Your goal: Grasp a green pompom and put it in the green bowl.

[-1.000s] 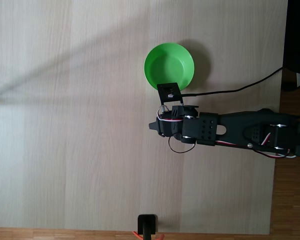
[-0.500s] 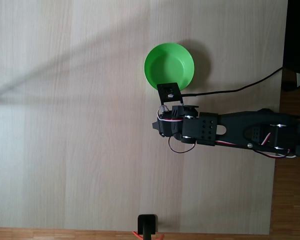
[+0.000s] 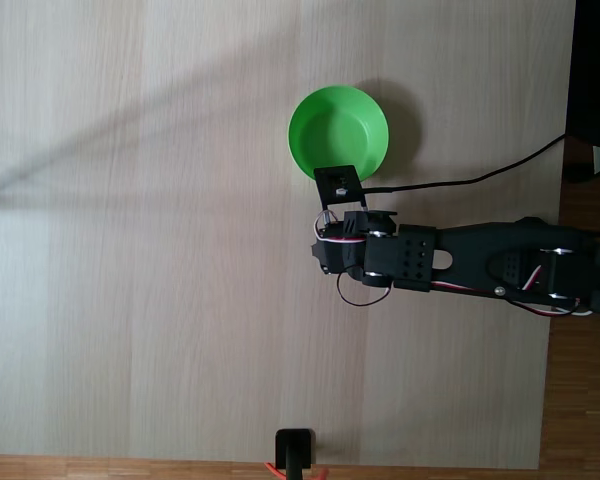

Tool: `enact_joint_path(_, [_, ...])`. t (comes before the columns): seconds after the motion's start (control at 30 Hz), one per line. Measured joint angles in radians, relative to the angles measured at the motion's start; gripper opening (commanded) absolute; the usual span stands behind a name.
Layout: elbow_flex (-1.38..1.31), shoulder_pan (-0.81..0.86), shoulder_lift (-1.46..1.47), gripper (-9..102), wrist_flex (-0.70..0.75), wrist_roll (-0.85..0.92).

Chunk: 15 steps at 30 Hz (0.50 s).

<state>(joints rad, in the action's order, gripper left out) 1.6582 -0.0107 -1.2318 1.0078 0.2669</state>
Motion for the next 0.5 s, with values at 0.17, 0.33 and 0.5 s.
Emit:
enact_joint_path(0.17, [0.002,0.000,-0.023,5,0.002,0.000])
enact_joint_path(0.33, [0.002,0.000,-0.114,5,0.003,0.000])
enact_joint_path(0.5, [0.002,0.006,-0.236,5,0.011,0.000])
